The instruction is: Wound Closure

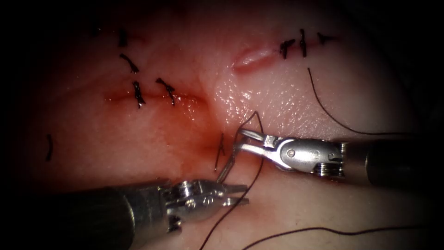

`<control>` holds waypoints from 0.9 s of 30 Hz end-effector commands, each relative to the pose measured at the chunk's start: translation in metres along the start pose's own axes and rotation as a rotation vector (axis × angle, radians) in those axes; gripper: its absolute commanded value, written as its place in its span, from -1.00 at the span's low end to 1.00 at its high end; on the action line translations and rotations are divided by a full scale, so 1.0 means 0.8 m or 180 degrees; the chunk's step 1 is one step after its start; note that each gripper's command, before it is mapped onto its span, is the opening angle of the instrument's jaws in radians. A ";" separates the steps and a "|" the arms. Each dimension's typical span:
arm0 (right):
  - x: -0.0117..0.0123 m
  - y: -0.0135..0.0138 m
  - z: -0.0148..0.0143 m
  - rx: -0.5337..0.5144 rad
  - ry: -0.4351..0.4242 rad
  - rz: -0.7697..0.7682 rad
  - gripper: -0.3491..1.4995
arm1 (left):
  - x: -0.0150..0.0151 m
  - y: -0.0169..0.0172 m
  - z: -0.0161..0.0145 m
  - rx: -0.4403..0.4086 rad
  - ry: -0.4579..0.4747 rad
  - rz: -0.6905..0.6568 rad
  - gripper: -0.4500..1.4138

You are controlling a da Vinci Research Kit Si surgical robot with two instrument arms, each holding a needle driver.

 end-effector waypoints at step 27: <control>-0.0077 0.0008 0.0014 0.0479 -0.0179 0.1264 -1.00 | 0.0035 0.0034 -0.0019 0.0072 -0.0072 0.0152 -0.35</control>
